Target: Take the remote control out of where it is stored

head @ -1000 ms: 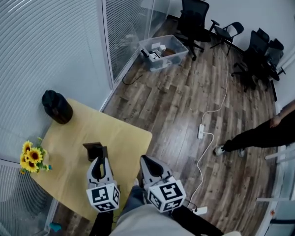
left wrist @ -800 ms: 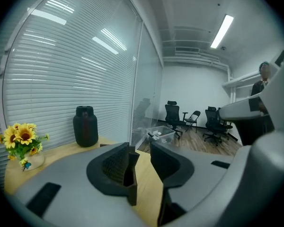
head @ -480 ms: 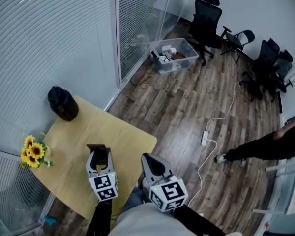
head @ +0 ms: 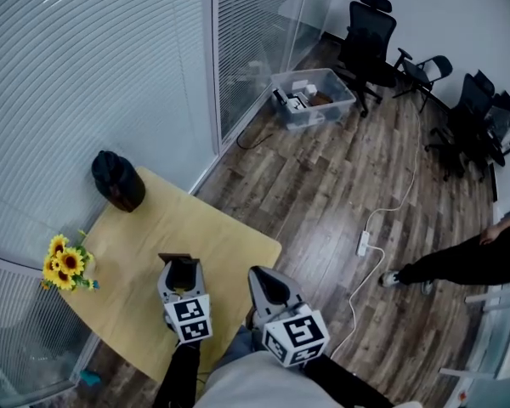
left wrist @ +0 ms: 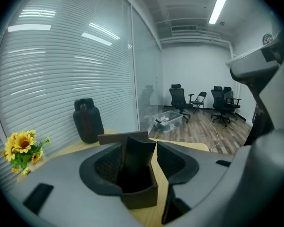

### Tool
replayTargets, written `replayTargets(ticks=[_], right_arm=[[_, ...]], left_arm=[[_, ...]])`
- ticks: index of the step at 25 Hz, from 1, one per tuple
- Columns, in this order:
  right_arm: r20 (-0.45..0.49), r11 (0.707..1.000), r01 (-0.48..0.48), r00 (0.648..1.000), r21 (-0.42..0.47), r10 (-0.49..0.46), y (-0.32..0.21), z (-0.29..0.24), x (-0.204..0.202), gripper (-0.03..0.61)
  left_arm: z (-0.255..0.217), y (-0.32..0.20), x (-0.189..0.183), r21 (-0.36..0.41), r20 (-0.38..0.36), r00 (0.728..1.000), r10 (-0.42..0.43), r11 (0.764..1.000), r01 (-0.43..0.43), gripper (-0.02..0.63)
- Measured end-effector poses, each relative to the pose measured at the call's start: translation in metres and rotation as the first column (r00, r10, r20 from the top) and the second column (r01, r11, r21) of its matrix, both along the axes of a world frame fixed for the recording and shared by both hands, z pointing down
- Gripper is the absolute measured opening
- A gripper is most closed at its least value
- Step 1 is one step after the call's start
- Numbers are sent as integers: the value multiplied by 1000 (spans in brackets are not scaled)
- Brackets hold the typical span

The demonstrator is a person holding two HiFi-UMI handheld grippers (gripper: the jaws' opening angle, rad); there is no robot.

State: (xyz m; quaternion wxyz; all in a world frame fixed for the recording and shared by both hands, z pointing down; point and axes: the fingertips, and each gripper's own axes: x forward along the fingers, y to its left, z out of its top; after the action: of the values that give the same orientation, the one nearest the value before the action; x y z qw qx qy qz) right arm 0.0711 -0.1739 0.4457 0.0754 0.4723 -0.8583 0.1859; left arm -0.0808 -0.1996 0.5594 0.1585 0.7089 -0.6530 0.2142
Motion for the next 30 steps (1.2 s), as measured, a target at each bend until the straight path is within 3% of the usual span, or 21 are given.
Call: replayTargets(ticks=[8, 17, 30], right_arm=[[-2, 1000, 1, 1000, -10, -1, -2, 6, -2, 6], [-10, 1000, -2, 1000, -12, 2, -2, 6, -1, 6], [-11, 1000, -9, 1000, -6, 8, -2, 6, -1, 6]], left_arm=[[5, -5, 0, 1, -5, 1000, 10, 1000, -10, 209], [4, -4, -4, 23, 39, 999, 15, 1000, -16, 209], [5, -4, -3, 8, 11, 1000, 11, 1000, -11, 206]])
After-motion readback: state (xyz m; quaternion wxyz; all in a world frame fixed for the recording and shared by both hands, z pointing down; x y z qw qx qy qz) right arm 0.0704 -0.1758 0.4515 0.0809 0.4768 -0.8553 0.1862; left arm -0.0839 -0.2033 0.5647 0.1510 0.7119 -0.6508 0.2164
